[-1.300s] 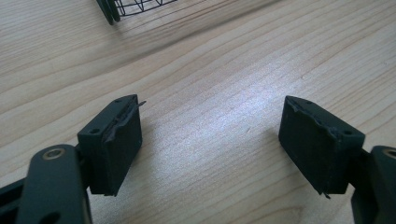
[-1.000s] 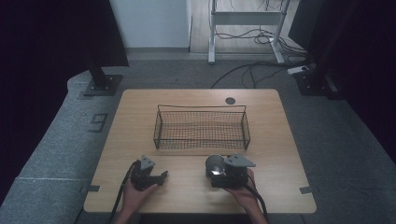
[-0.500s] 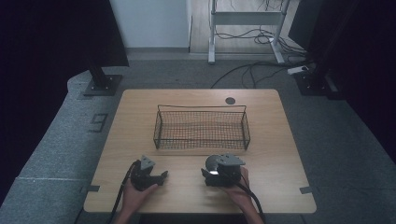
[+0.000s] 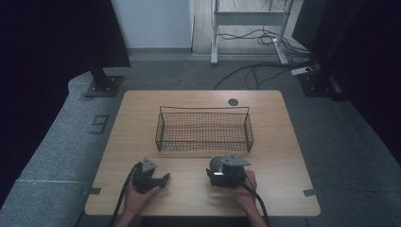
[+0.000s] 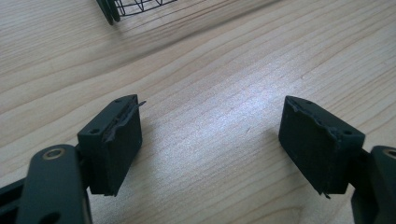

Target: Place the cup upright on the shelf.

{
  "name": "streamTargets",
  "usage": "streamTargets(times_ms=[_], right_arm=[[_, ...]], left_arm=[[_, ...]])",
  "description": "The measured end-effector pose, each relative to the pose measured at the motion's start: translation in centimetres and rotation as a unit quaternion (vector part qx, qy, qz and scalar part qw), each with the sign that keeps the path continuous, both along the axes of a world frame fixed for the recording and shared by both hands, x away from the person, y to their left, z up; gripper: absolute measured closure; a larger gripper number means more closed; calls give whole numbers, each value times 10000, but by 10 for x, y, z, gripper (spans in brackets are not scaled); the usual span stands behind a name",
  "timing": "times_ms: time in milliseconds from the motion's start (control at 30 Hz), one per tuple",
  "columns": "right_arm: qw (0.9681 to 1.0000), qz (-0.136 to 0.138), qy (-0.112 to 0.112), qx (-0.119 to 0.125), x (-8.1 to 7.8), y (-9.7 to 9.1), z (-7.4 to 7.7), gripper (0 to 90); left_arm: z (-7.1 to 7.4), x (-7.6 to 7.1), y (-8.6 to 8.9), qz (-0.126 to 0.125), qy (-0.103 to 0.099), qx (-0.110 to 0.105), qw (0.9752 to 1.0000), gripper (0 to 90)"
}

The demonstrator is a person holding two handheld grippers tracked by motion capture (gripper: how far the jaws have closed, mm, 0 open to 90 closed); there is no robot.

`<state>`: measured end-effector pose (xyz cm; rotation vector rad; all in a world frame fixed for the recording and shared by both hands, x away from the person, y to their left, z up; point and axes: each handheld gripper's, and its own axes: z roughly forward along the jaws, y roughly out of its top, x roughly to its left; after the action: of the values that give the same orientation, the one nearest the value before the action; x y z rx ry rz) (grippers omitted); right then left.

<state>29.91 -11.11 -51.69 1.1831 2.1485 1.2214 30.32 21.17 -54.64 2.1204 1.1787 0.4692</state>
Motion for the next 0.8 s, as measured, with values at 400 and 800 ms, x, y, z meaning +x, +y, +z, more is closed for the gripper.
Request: streamTargets(times_ms=[400, 800], right_arm=[[9998, -72, -91, 156, -4, -10, 8, 132], [9996, -27, -234, 176, -13, -16, 22, 133]], left_arm=[[0, 0, 0, -1, -1, 2, 10000, 213], [0, 0, 0, 0, -1, -1, 10000, 213]])
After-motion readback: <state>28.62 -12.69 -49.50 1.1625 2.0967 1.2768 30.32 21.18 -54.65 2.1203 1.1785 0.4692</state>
